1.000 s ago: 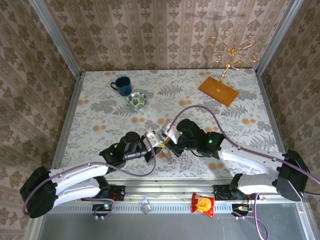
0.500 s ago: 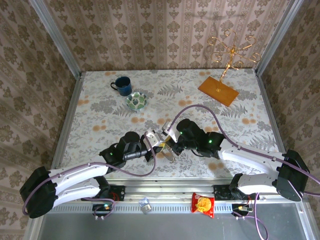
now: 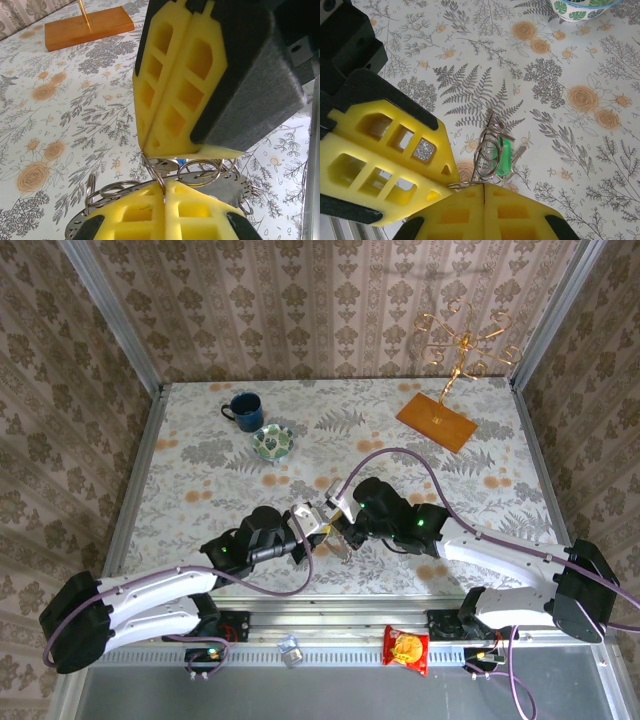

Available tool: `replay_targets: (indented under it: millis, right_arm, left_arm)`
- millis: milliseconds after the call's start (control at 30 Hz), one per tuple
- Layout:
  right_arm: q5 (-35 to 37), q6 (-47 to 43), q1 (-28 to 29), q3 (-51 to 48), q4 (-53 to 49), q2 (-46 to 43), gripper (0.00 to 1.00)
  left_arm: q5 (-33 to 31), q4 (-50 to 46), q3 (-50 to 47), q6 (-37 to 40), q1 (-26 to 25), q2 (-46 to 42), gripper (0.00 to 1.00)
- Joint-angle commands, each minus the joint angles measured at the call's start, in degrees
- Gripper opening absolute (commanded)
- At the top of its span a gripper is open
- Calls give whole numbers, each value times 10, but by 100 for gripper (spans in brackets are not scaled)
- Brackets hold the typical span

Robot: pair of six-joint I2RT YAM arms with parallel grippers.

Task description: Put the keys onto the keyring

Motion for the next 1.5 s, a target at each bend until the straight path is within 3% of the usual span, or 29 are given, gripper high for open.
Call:
replay_targets:
  millis: [0,133,500,667,767,900,1133,1467]
  right_arm:
    - [7,4,-4,5,25,-12,0]
    - [-24,-3,-3,-6,46,-22,0]
    - [-8,9,-25,-34,38,-72,0]
    - [53,59,-72,-33,-46,-94,0]
    - [53,100,-101,-41,-100,-102,0]
    - [30,140,-114,-49,-166,-66,0]
    - [-37,190,-141,-79,-148,-16,0]
    - [-51,213,-148,-89,-128,50,0]
  left_arm:
    - [-5,27,-2,13,-6,-2,0]
    - [-3,28,-2,12,-6,1,0]
    - [-6,32,-8,19,-7,-3,0]
    - [-1,42,-15,27,-6,-7,0]
    - [1,46,-18,30,-6,-9,0]
    - [3,56,-25,35,-6,-8,0]
    - [6,60,-26,42,-6,-8,0]
    - [5,74,-34,41,-7,-9,0]
